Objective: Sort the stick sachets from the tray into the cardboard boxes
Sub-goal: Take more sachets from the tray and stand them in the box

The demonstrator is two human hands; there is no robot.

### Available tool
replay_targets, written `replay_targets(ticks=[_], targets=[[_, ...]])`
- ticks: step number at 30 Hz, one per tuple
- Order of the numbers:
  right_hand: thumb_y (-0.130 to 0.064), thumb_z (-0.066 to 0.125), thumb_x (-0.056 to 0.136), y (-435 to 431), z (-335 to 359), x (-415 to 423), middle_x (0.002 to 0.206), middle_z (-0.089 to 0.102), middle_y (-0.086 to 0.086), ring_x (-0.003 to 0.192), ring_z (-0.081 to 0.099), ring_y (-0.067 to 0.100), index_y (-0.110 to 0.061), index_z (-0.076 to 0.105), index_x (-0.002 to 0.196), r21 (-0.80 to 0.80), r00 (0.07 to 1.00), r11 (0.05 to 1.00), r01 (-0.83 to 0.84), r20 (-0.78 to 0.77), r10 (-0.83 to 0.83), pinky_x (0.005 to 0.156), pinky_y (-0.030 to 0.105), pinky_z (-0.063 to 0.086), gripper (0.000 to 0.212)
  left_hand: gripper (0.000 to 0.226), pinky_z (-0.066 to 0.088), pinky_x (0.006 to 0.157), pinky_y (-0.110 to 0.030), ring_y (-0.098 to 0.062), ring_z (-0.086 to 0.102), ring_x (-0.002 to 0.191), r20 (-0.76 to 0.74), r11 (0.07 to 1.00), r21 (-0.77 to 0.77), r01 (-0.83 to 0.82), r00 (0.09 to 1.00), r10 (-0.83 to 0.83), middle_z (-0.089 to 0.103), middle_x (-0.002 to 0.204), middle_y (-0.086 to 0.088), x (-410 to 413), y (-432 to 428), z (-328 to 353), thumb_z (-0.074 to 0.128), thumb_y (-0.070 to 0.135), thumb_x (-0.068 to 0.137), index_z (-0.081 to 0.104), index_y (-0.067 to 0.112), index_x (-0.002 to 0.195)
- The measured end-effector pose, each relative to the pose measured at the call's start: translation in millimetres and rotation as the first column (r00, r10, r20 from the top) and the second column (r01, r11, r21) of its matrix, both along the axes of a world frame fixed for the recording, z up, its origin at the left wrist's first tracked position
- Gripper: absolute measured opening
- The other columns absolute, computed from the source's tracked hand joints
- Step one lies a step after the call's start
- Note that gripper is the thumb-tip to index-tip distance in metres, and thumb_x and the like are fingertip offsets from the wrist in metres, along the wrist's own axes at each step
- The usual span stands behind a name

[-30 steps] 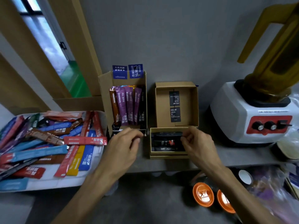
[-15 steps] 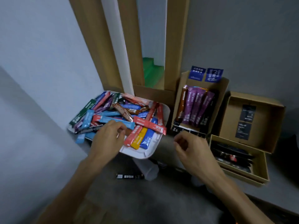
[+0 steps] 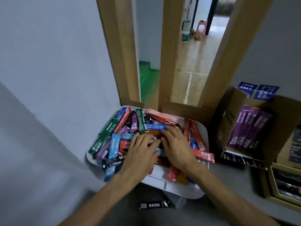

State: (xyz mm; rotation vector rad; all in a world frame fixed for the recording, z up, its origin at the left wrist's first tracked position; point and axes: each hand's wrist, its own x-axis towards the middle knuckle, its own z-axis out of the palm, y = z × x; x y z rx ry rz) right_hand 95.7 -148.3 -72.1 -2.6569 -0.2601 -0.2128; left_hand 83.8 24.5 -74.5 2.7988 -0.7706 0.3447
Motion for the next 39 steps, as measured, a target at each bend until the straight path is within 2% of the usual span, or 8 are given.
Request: replay_targets(ticks=[7, 13, 15, 20, 24, 27, 32, 39], targets=[[-0.011, 0.06, 0.095, -15.0, 21.5, -20.1, 0.134, 0.056, 0.0, 0.125, 0.049, 0.015, -0.017, 0.062, 0.128, 0.177, 0.985, 0.972, 0.154, 0.045, -0.164, 0.107, 0.027, 0.039, 0.034, 0.058, 0.033, 0.107, -0.038, -0.021, 0.044, 0.119, -0.032, 0.983, 0.07, 0.169, 0.985, -0.167, 0.048, 0.125, 0.001, 14.5, 6.5, 13.6, 0.061, 0.05, 0.09, 0.048, 0.023, 0.14], [-0.033, 0.061, 0.094, -47.4, 37.6, -55.0, 0.134, 0.055, -0.003, 0.12, 0.055, 0.018, -0.027, 0.057, 0.128, -0.184, 0.941, 0.97, 0.156, -0.27, -0.202, 0.103, 0.041, 0.047, 0.035, 0.037, 0.033, 0.099, -0.04, -0.025, 0.045, 0.113, -0.049, 0.887, 0.326, 0.328, 0.943, -0.33, 0.05, 0.124, -0.005, 26.0, -16.3, 32.1, 0.057, 0.02, 0.095, 0.05, 0.014, 0.131], [-0.032, 0.058, 0.096, -49.9, 39.5, -55.2, 0.129, 0.058, -0.003, 0.114, 0.059, 0.016, -0.025, 0.06, 0.124, -0.121, 0.944, 0.977, 0.176, -0.26, -0.203, 0.099, 0.038, 0.05, 0.029, 0.037, 0.037, 0.097, -0.038, -0.025, 0.043, 0.11, -0.075, 0.888, 0.342, 0.308, 0.951, -0.301, 0.048, 0.122, -0.007, 28.4, -19.4, 36.6, 0.055, 0.009, 0.093, 0.047, 0.01, 0.129], [-0.026, 0.051, 0.101, -59.1, 55.7, -55.7, 0.093, 0.064, -0.004, 0.073, 0.059, 0.003, -0.025, 0.054, 0.102, 0.19, 0.904, 0.891, 0.412, -0.206, -0.374, 0.055, 0.012, 0.046, 0.003, 0.039, 0.05, 0.076, -0.034, -0.019, 0.053, 0.088, -0.137, 0.956, 0.156, 0.248, 0.964, -0.228, 0.042, 0.121, -0.005, 39.1, -14.0, 60.1, 0.055, 0.004, 0.092, 0.042, 0.014, 0.127], [-0.042, 0.053, 0.097, -46.3, 49.1, -59.7, 0.106, 0.064, 0.002, 0.087, 0.066, 0.017, -0.023, 0.048, 0.116, 0.195, 0.821, 0.855, 0.48, -0.444, -0.36, 0.074, 0.036, 0.058, 0.027, 0.032, 0.053, 0.076, -0.037, -0.015, 0.055, 0.088, -0.198, 0.982, -0.122, 0.143, 0.966, -0.165, 0.038, 0.121, 0.0, 42.5, 6.1, 92.2, 0.048, 0.014, 0.1, 0.041, 0.014, 0.131], [-0.06, 0.059, 0.088, -21.8, 44.4, -59.7, 0.1, 0.064, -0.002, 0.084, 0.064, 0.017, -0.022, 0.051, 0.111, 0.034, 0.837, 0.915, 0.402, -0.419, -0.352, 0.069, 0.031, 0.053, 0.045, 0.008, 0.043, 0.075, -0.036, -0.012, 0.047, 0.085, -0.144, 0.968, -0.195, 0.155, 0.972, -0.184, 0.041, 0.101, 0.003, 37.7, 26.9, 98.7, 0.049, 0.022, 0.099, 0.042, 0.023, 0.103], [-0.04, 0.062, 0.091, -4.1, 40.5, -57.6, 0.123, 0.064, 0.009, 0.109, 0.063, 0.031, -0.014, 0.041, 0.134, 0.085, 0.875, 0.924, 0.372, -0.364, -0.319, 0.085, 0.037, 0.051, 0.055, 0.04, 0.041, 0.075, -0.031, -0.013, 0.052, 0.09, -0.318, 0.997, -0.032, 0.077, 0.944, -0.083, 0.053, 0.098, 0.008, 22.2, 66.3, 77.1, 0.066, 0.061, 0.081, 0.051, 0.029, 0.099], [-0.048, 0.062, 0.087, -40.9, 49.5, -67.0, 0.108, 0.065, 0.007, 0.095, 0.067, 0.029, -0.02, 0.056, 0.104, 0.13, 0.814, 0.889, 0.439, -0.477, -0.332, 0.085, 0.044, 0.057, 0.034, 0.038, 0.044, 0.094, -0.028, -0.018, 0.055, 0.116, -0.396, 0.962, 0.259, 0.084, 0.918, 0.026, 0.059, 0.124, -0.001, 13.2, 72.1, 49.6, 0.07, 0.032, 0.083, 0.058, 0.019, 0.117]])
